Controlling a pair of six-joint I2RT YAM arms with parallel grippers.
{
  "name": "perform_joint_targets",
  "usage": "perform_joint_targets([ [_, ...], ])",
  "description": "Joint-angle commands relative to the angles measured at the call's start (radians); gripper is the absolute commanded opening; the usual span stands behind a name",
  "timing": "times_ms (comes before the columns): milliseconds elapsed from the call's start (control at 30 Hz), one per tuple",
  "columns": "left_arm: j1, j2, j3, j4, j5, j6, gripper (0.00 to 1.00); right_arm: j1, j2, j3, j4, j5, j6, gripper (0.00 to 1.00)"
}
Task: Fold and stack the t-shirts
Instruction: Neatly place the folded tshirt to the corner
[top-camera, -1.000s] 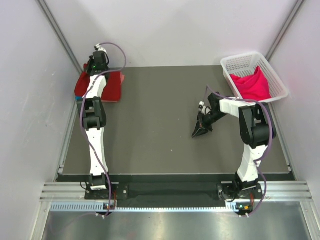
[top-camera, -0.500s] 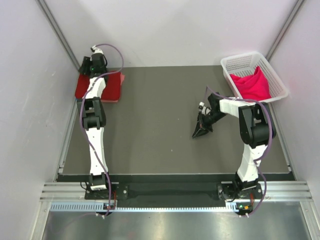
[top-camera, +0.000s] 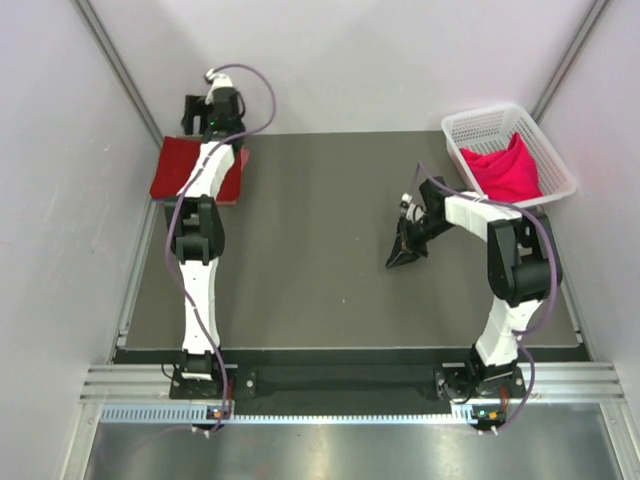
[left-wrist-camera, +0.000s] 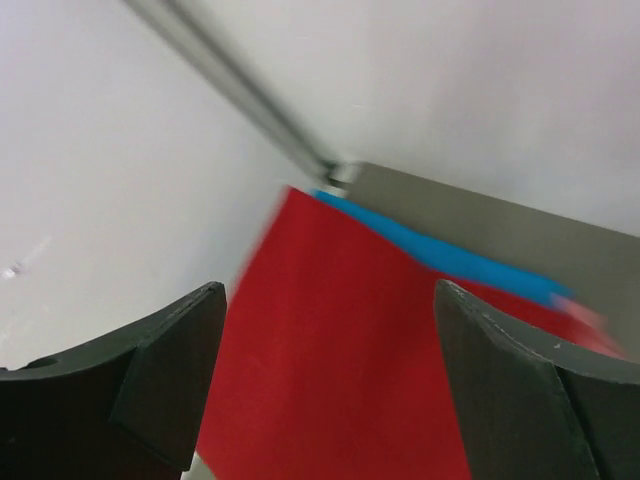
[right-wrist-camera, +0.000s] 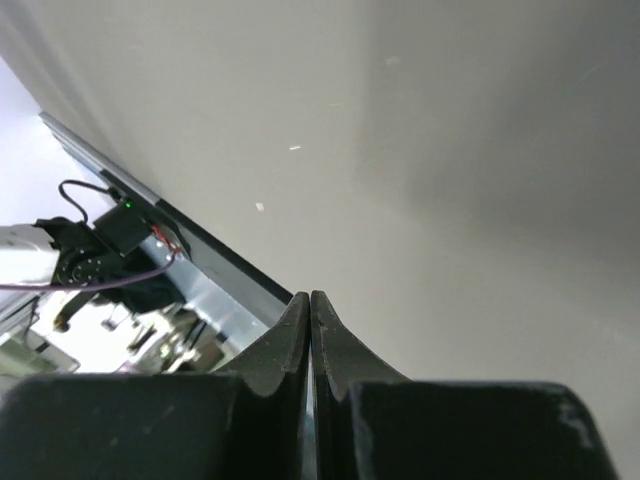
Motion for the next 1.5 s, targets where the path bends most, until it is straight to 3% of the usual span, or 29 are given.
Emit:
perform_joint_targets([
  [0, -0.106, -0.233, -0.125, -0.115, 0.077, -0.2, 0.88, 0.008, -0.147, 0.002, 0.025, 0.039, 0.013, 0.01],
  [100, -0.263, -0.37, -0.294, -0.101, 0.123, -0.168, 0.88, 0.006, -0.234, -0.034, 0.028, 0.073, 0.017, 0.01],
  [200, -0.328, -0.425, -0.406, -0.098, 0.145, -0.168, 0.88, 0.006, -0.285, -0.065, 0.026, 0.092, 0.018, 0.01],
  [233, -0.337, -0.445, -0.401, -0.18, 0.187, -0.206, 0.86, 0.006, -0.299, -0.073, 0.029, 0.095, 0.02, 0.01],
  [300, -0.336, -0.471, -0.408, -0.234, 0.272, -0.334, 0.79, 0.006, -0.343, -0.102, 0.031, 0.104, 0.021, 0.01],
  [500, -0.286, -0.614, -0.513, -0.267, 0.539, -0.499, 0.77, 0.006, -0.449, -0.191, 0.052, 0.118, 0.049, 0.02],
  [533, -0.247, -0.634, -0.534, -0.267, 0.648, -0.578, 0.77, 0.005, -0.466, -0.198, 0.058, 0.119, 0.053, 0.02],
  [600, -0.198, -0.709, -0.632, -0.223, 0.796, -0.667, 0.74, 0.005, -0.517, -0.214, 0.057, 0.127, 0.052, 0.02],
  [633, -0.151, -0.741, -0.684, -0.186, 0.935, -0.759, 0.73, 0.005, -0.552, -0.218, 0.065, 0.13, 0.046, 0.02],
  [667, -0.132, -0.775, -0.803, -0.081, 0.999, -0.804, 0.73, 0.005, -0.57, -0.223, 0.069, 0.142, 0.043, 0.03],
  [767, -0.103, -0.901, -1.013, 0.027, 1.118, -0.954, 0.75, 0.003, -0.651, -0.258, 0.112, 0.171, 0.043, 0.04],
  [900, -0.127, -1.081, -1.249, 0.138, 1.186, -1.068, 0.76, 0.0, -0.78, -0.415, 0.248, 0.179, 0.124, 0.05],
  [1033, -0.211, -1.279, -1.479, 0.173, 1.15, -1.148, 0.79, -0.001, -0.955, -0.577, 0.414, 0.193, 0.208, 0.1],
  [1133, -0.259, -1.474, -1.669, 0.192, 1.073, -1.22, 0.8, -0.001, -1.171, -0.691, 0.495, 0.254, 0.271, 0.2],
  [1233, -0.265, -1.703, -1.861, 0.19, 1.036, -1.33, 0.81, -0.004, -1.317, -0.797, 0.534, 0.321, 0.322, 0.43],
  [1267, -0.265, -1.764, -1.951, 0.172, 1.031, -1.359, 0.82, -0.003, -1.349, -0.847, 0.539, 0.338, 0.332, 0.56],
  [1333, -0.265, -1.956, -2.069, 0.149, 1.031, -1.431, 0.82, -0.003, -1.417, -0.901, 0.549, 0.345, 0.365, 0.71],
  [1367, -0.265, -2.02, -2.099, 0.099, 1.028, -1.452, 0.82, -0.003, -1.435, -0.956, 0.552, 0.348, 0.378, 0.85],
  [1467, -0.265, -2.289, -2.206, -0.006, 1.031, -1.525, 0.83, -0.004, -1.508, -1.083, 0.597, 0.329, 0.397, 1.0],
])
